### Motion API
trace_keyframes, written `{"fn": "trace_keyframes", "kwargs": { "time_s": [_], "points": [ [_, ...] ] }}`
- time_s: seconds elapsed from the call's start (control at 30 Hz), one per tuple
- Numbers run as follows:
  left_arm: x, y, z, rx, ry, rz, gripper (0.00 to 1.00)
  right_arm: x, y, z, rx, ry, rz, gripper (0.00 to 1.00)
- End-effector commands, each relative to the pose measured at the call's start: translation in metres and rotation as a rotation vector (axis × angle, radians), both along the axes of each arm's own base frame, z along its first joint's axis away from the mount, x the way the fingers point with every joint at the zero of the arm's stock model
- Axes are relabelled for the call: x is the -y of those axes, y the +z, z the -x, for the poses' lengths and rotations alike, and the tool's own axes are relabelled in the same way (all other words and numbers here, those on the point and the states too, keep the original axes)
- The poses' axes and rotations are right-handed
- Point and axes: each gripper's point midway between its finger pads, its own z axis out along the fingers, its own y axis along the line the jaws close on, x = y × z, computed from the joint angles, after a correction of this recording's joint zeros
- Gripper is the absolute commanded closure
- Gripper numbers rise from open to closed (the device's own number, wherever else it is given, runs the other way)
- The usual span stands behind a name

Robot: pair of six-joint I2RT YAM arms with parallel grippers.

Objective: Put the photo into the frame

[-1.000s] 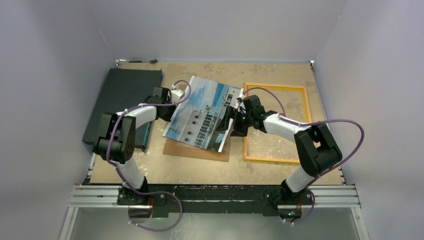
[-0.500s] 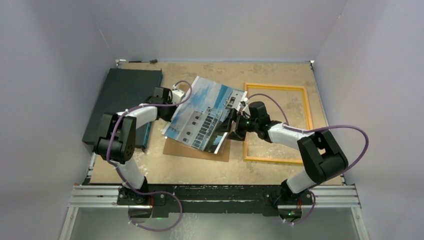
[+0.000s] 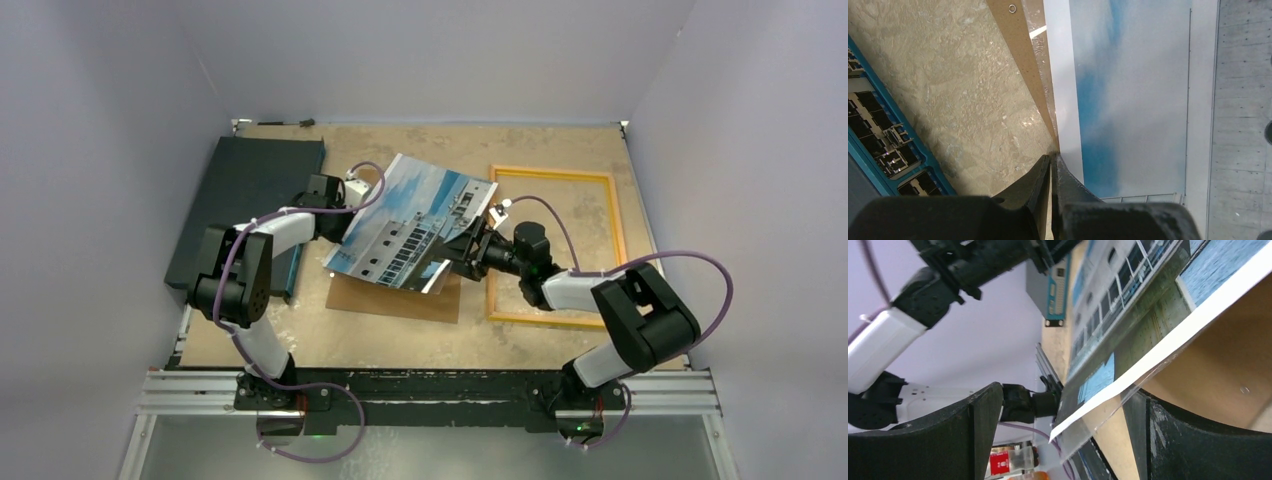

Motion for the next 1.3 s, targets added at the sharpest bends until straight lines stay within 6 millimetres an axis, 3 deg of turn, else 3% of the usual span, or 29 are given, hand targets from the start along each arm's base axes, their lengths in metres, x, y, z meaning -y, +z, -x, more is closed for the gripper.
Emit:
{"fn": "trace_keyframes", "kwargs": {
  "time_s": [0.0,0.33,0.53,0.63,0.87,1.27],
  "points": [
    [0.008,-0.050,0.078,-0.317,-0.055,0.006,0.96,-0.004,0.042,-0.007,0.156,-0.023,-0.125,0.10],
    [0.011,-0.048,0.079,-0.326,-0.063,0.018,0.97,-0.006,0.011,-0.024,0.141,-0.067,-0.112,0.12],
    [0.014,-0.046,0.079,-0.336,-0.069,0.032,0.98,-0.010,0.017,-0.029,0.167,-0.066,-0.148,0.16],
    [0.013,-0.044,0.077,-0.328,-0.067,0.026,0.98,-0.008,0.015,-0.023,0.138,-0.052,-0.155,0.23],
    [-0.010,-0.036,0.053,-0.224,-0.023,-0.099,0.99,0.007,0.016,-0.017,0.127,-0.071,-0.113,0.42],
    [-0.032,-0.018,0.022,-0.145,0.050,-0.162,0.99,0.012,0.004,-0.011,0.081,-0.045,-0.113,0.50]
  ]
}}
